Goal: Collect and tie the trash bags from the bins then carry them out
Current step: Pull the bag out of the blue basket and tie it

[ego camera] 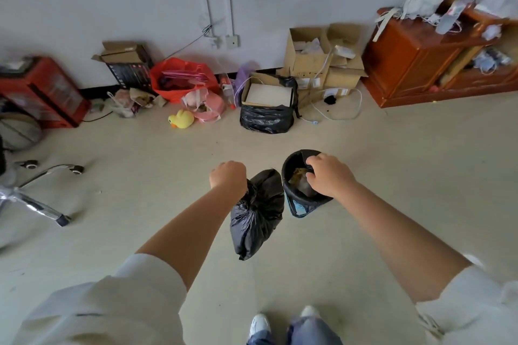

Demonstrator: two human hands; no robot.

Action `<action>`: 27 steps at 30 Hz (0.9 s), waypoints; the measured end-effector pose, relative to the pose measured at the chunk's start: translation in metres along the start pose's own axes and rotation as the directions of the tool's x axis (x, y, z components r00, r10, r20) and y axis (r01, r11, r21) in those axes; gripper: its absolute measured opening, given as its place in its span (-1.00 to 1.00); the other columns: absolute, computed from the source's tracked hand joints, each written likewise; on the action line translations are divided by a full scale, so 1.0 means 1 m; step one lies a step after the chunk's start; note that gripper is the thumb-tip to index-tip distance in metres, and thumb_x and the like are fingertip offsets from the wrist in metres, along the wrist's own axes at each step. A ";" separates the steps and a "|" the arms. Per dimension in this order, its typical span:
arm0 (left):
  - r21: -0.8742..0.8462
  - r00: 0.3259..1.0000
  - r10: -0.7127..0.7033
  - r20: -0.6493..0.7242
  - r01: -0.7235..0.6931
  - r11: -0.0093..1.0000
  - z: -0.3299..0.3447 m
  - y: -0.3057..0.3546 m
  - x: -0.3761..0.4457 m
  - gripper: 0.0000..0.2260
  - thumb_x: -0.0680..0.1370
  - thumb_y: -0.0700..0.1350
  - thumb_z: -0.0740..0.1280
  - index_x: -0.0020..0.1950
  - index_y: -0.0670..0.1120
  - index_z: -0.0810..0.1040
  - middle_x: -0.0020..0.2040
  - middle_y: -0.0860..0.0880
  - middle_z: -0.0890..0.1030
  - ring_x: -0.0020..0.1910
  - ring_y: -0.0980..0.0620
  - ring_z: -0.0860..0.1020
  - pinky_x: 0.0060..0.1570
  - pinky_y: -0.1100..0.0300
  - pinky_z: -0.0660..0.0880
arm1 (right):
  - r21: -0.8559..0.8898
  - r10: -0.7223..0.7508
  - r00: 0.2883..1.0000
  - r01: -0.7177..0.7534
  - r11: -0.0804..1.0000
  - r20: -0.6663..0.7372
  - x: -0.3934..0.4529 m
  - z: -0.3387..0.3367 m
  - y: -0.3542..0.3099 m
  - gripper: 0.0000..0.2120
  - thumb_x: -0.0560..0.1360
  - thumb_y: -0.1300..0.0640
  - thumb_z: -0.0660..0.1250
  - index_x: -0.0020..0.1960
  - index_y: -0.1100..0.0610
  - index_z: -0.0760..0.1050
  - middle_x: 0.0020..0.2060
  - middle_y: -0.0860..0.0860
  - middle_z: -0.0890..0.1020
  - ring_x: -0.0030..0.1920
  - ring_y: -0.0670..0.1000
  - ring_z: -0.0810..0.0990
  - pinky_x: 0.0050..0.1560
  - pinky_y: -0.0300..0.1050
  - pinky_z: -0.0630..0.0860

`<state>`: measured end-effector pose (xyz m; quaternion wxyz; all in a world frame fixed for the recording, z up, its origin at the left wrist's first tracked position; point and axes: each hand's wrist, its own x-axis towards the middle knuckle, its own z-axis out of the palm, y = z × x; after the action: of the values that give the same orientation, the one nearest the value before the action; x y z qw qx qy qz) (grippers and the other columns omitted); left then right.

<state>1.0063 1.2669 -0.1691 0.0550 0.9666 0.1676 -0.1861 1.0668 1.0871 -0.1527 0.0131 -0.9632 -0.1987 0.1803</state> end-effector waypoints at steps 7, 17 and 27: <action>-0.064 0.983 -0.142 0.117 0.150 0.987 0.038 0.037 0.154 -0.78 0.51 -0.36 0.17 0.01 -0.21 0.58 -0.10 -0.13 0.57 -0.05 -0.10 0.54 -0.16 0.19 0.40 | 0.005 -0.128 0.985 0.128 0.992 0.119 0.171 0.035 0.049 -0.64 0.57 0.10 0.09 0.32 0.20 0.33 0.28 0.16 0.43 0.27 0.19 0.40 0.18 0.08 0.43; -0.032 0.923 -0.284 0.258 0.302 0.953 0.185 0.037 0.338 -0.74 0.52 -0.32 0.16 0.14 -0.20 0.53 0.12 -0.13 0.57 0.14 -0.11 0.51 0.01 0.14 0.42 | 0.056 -0.205 0.927 0.198 0.979 0.313 0.348 0.202 0.080 -0.67 0.56 0.12 0.11 0.29 0.20 0.36 0.24 0.15 0.46 0.26 0.16 0.40 0.19 0.06 0.44; -0.025 0.886 -0.290 0.362 0.320 0.947 0.274 0.069 0.388 -0.68 0.51 -0.28 0.25 0.26 -0.19 0.40 0.25 -0.16 0.49 0.28 -0.13 0.42 0.22 0.06 0.37 | 0.078 -0.189 0.883 0.172 0.982 0.430 0.398 0.277 0.115 -0.67 0.56 0.15 0.12 0.28 0.25 0.35 0.26 0.19 0.43 0.28 0.19 0.38 0.19 0.07 0.39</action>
<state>1.2757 1.2742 -0.5658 0.0947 0.8757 0.3124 -0.3557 1.3532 1.1226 -0.5591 0.0034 -0.8755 -0.2820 0.3925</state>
